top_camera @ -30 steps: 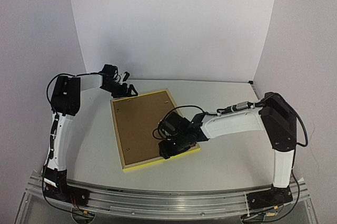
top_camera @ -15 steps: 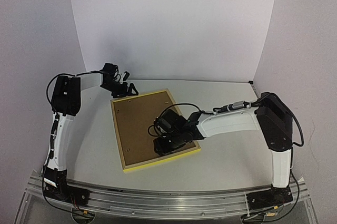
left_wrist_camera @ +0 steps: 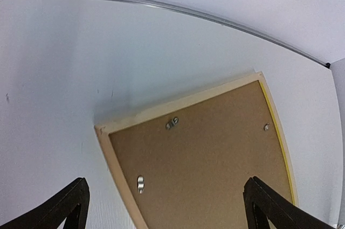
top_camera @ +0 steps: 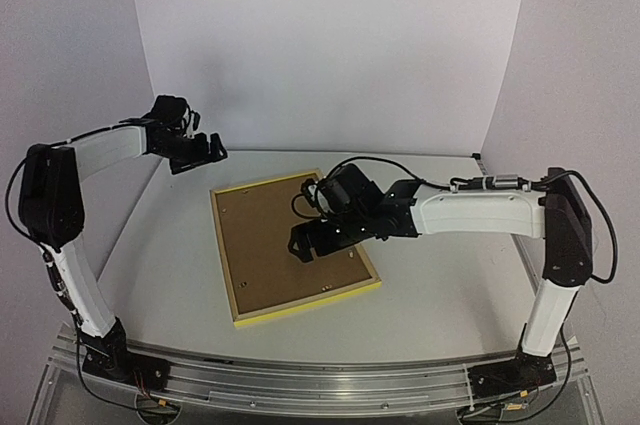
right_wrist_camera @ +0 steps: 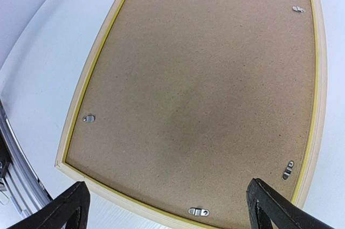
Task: Put the photo into the frame
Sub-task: Install the photo frame at the center of the board.
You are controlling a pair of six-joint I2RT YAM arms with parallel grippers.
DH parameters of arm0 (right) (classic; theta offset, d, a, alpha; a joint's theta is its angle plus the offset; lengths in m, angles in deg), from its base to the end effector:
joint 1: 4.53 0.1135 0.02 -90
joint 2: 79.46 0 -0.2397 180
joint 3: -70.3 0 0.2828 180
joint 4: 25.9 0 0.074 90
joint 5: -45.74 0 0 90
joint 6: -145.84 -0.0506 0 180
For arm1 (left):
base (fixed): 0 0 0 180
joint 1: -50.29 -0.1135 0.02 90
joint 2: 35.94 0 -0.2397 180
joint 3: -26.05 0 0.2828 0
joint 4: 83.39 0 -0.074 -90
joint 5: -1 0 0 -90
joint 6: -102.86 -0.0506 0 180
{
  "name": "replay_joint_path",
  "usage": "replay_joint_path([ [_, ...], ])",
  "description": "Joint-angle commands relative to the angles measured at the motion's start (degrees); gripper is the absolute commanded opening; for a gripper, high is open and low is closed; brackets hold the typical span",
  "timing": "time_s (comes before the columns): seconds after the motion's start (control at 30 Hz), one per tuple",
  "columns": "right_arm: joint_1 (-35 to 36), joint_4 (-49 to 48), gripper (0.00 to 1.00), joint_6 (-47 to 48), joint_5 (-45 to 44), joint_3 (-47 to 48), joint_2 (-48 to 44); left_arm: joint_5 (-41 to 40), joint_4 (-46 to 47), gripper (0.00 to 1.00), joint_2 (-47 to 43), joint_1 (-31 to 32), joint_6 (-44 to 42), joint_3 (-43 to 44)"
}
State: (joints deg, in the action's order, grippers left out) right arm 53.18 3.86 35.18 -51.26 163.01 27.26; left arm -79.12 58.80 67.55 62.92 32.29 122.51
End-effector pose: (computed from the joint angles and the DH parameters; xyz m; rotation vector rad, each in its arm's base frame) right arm 0.2472 0.3797 0.1887 -0.7003 2.2863 0.5313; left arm 0.4318 -0.1056 0.2246 -0.0559 2.3887 -0.4726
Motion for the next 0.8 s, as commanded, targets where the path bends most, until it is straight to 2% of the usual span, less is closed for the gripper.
replay_joint_path([
  [0.0,0.19,0.38,0.98,4.98,5.47,1.79,1.05,-1.97,5.9,1.0,-13.48,0.16,10.4,-19.16],
  [0.13,0.1,2.08,0.96,9.29,8.85,2.15,2.01,3.53,10.19,1.0,-21.77,0.97,14.58,-33.14],
  [0.33,0.1,4.17,0.92,7.45,7.46,5.13,6.39,6.74,15.55,0.94,-25.38,3.39,18.55,-42.33],
  [0.53,0.13,5.24,0.73,2.68,18.8,14.74,14.98,5.87,19.17,0.82,-22.13,6.49,19.74,-43.52],
  [0.6,0.26,5.2,0.69,3.31,20.93,16.61,16.86,6.1,19.54,0.8,-20.22,7.24,19.43,-43.07],
  [0.77,0.81,5.27,0.66,9.42,17.8,19.02,20.57,4.65,18.57,0.68,-17.11,7.77,18.67,-41.88],
])
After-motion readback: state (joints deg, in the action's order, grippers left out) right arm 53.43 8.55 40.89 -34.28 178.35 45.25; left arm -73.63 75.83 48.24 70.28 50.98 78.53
